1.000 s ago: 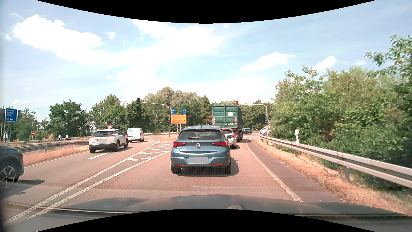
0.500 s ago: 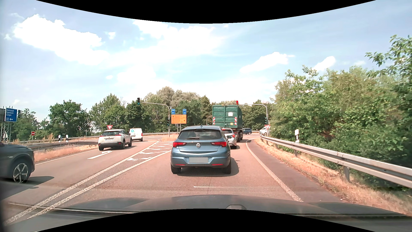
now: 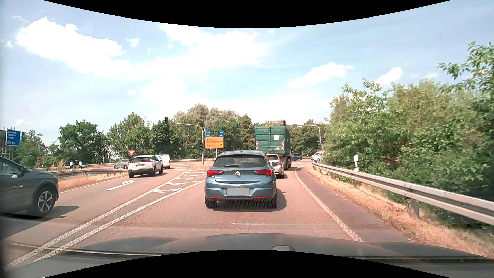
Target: Follow the waypoints while adhering to traffic rules and regulations
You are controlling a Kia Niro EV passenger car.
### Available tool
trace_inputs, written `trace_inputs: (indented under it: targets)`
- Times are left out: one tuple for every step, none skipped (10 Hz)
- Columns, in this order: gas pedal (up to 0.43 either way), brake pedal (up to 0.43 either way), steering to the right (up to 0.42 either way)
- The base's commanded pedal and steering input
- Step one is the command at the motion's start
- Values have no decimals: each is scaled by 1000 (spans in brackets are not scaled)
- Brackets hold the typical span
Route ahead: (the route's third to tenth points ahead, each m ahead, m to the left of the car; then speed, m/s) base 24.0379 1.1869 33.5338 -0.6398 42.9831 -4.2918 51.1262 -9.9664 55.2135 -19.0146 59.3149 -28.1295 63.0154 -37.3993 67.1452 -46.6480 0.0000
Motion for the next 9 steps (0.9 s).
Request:
trace_inputs:
  targets:
    - [0,244,8]
    - [0,244,7]
    - [0,244,8]
    - [0,244,8]
    - [0,244,8]
    - [0,244,8]
    - [0,244,8]
    - [0,244,8]
    - [0,244,7]
